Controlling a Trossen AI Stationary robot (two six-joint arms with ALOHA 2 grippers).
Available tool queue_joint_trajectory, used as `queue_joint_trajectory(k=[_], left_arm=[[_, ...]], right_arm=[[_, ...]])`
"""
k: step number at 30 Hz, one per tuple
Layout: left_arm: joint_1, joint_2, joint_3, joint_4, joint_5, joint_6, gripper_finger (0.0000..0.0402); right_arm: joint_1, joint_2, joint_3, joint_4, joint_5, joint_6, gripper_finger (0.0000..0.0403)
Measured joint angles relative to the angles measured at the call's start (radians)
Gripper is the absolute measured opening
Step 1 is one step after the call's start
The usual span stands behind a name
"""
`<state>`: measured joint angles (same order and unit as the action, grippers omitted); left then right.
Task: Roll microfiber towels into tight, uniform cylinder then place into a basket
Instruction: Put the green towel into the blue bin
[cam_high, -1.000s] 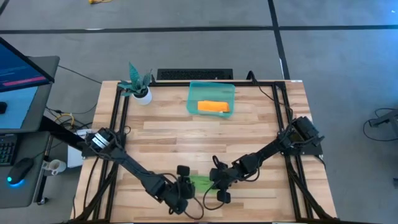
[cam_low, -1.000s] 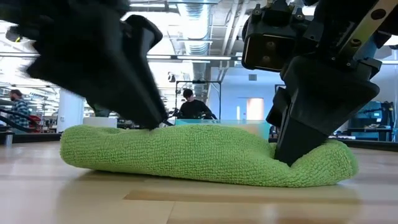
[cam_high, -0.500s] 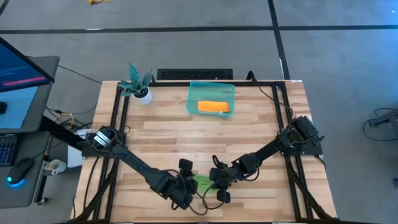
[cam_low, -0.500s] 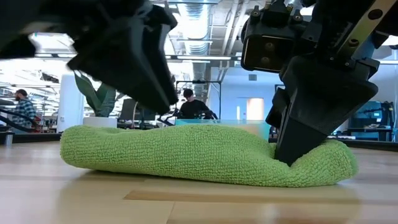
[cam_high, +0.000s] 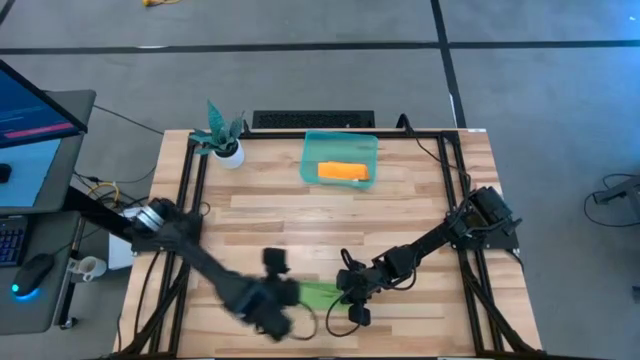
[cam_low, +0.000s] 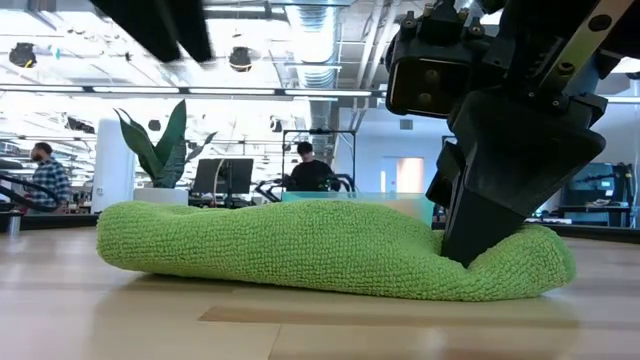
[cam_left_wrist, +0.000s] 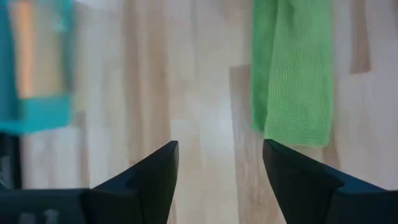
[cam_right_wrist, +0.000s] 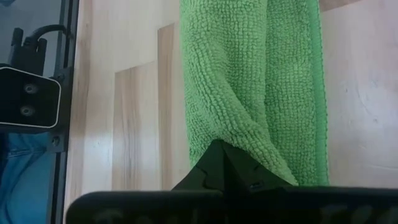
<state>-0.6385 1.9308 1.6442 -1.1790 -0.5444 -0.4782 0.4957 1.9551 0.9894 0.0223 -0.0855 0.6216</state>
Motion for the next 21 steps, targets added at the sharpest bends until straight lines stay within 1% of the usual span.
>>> queue_joint_trajectory(k=[1,3,6,8,10,12,13,15,17,19,21], left_arm=[[-0.024,-0.027,-0.027,0.001,-0.045,-0.057,0.0225],[-0.064,-0.083,-0.103,0.031,-0.104,-0.157,0.0222],[-0.112,-0.159,-0.255,0.172,-0.185,-0.238,0.0216],[-0.131,-0.209,-0.35,0.283,-0.218,-0.247,0.0214],[-0.142,-0.253,-0.443,0.431,-0.248,-0.226,0.0213],[-0.132,-0.281,-0.531,0.608,-0.272,-0.163,0.0213],[-0.12,-0.288,-0.571,0.719,-0.266,-0.115,0.0212],[-0.091,-0.293,-0.637,0.903,-0.181,-0.023,0.0212],[-0.063,-0.289,-0.687,1.057,-0.036,0.043,0.0212],[-0.031,-0.272,-0.708,1.164,0.094,0.076,0.0212],[-0.008,-0.252,-0.715,1.228,0.164,0.09,0.0213]], right_arm=[[0.0,0.0,0.0,0.001,0.0,0.0,0.0013],[0.0,0.0,0.0,0.002,-0.001,0.0,0.0011],[0.0,0.001,-0.001,0.012,-0.015,0.0,0.001],[0.0,0.002,-0.001,0.015,-0.018,0.0,0.0012],[0.0,0.002,-0.001,0.017,-0.02,0.0,0.0014],[-0.001,0.002,-0.001,0.017,-0.021,0.0,0.0015],[-0.004,0.002,-0.001,0.019,-0.023,0.0,0.0015],[-0.013,0.002,-0.002,0.019,-0.031,0.0,0.0014],[-0.015,0.002,-0.002,0.02,-0.037,0.0,0.0012],[-0.025,0.002,-0.002,0.019,-0.035,0.0,0.0012],[-0.029,0.002,-0.002,0.02,-0.04,0.0,0.0013]])
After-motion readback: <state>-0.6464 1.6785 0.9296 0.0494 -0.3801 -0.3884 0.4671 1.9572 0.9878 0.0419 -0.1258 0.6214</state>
